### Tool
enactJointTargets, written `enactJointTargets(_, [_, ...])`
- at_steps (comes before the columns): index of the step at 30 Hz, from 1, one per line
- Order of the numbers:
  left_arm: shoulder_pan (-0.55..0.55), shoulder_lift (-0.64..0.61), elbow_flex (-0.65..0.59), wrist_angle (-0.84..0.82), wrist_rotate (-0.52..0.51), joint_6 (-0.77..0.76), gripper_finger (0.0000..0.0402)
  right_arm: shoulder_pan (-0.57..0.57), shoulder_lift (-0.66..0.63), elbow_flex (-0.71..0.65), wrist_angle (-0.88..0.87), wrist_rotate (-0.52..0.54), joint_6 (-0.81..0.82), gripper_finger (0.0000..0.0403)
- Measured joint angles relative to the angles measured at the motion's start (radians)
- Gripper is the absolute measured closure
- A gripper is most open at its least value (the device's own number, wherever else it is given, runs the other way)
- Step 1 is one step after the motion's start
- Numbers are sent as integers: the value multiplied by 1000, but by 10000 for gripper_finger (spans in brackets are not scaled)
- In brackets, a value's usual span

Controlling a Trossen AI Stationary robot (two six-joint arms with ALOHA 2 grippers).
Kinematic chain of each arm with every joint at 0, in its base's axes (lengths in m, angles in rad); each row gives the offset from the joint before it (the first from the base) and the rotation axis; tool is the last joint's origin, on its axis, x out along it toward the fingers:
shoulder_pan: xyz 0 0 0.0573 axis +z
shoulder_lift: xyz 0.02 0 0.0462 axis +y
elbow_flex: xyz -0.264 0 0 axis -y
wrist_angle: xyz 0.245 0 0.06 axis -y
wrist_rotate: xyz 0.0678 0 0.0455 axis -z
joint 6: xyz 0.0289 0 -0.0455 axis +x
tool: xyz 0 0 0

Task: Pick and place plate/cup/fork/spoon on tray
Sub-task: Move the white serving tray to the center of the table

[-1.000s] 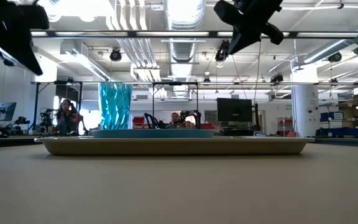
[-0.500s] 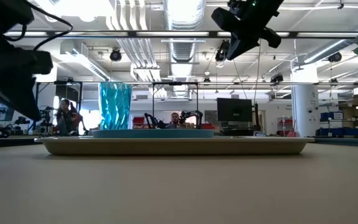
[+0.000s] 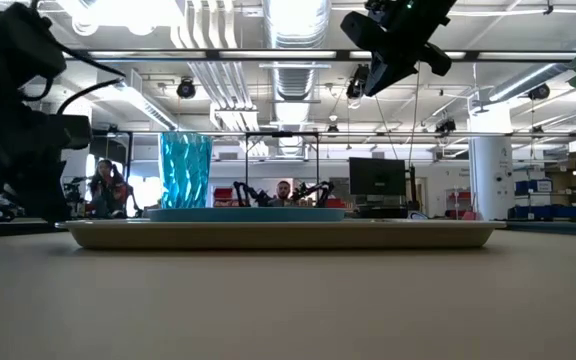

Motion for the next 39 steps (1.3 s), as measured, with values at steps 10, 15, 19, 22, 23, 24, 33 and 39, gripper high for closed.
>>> enactJointTargets(10, [24,118,-4,62,-23,4,402,0,0,0,0,0,-12,394])
enactJointTargets(15, [28,160,-16,144,-38,5,402,0,0,0,0,0,-16,394])
enactJointTargets(19, [30,171,-25,204,-42,3,402,0,0,0,0,0,-17,394])
enactJointTargets(22, [30,169,-27,229,-40,2,402,2,0,0,-48,-17,7,394])
enactJointTargets(23, [30,168,-27,232,-41,2,402,2,1,0,-99,-22,42,394])
enactJointTargets(24, [31,166,-27,233,-41,2,402,2,4,0,-168,-22,86,394])
enactJointTargets(33, [35,163,-28,233,-42,2,402,7,42,-120,-612,-145,558,394])
enactJointTargets(39, [35,159,-28,229,-43,3,402,7,42,-302,-205,-210,510,394])
